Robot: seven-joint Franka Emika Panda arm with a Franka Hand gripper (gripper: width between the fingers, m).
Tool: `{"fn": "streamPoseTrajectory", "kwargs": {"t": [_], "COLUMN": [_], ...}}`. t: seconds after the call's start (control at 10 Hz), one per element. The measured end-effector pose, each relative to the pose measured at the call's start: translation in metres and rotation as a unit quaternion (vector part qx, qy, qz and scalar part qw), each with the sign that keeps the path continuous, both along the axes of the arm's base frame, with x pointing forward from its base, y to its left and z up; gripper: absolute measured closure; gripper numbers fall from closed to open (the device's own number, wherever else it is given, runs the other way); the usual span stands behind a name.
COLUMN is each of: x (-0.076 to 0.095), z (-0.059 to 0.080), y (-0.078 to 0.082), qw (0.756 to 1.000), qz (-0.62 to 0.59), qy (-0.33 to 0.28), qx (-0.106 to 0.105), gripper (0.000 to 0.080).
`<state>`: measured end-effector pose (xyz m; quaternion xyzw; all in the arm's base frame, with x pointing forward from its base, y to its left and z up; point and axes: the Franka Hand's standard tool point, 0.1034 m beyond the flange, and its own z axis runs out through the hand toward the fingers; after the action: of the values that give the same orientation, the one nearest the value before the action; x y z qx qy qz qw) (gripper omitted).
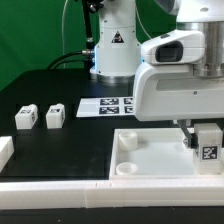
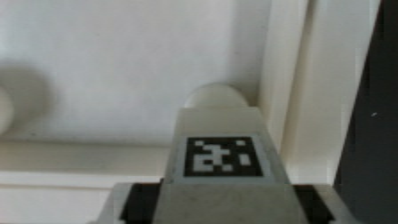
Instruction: Assemble one leg
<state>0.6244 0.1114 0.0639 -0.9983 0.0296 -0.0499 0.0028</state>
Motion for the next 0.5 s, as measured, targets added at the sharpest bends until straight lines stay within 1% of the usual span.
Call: {"fn": "streamPoseTrajectory", "kwargs": {"t": [0.1,0.2,0.3,0.4,0.5], "x": [-0.001,-0.001,-0.001,-0.002,-0.002], "z": [0.0,-0.001,-0.001,-0.001,-0.001], "y": [0.002,0.002,0.0,-0.003,-0.008], "qw": [0.996,0.991,0.988,0.978,0.97], "qz": [-0.087,-0.131,-0.157,-0.206,-0.241], "qy": [-0.002,-0.002,-0.002,-0.002,-0.002], "qx": [0.01,0.013,0.015,0.018,0.017], "gripper": [0.051,0.0509,0.0509,0.0509,0.0503]}}
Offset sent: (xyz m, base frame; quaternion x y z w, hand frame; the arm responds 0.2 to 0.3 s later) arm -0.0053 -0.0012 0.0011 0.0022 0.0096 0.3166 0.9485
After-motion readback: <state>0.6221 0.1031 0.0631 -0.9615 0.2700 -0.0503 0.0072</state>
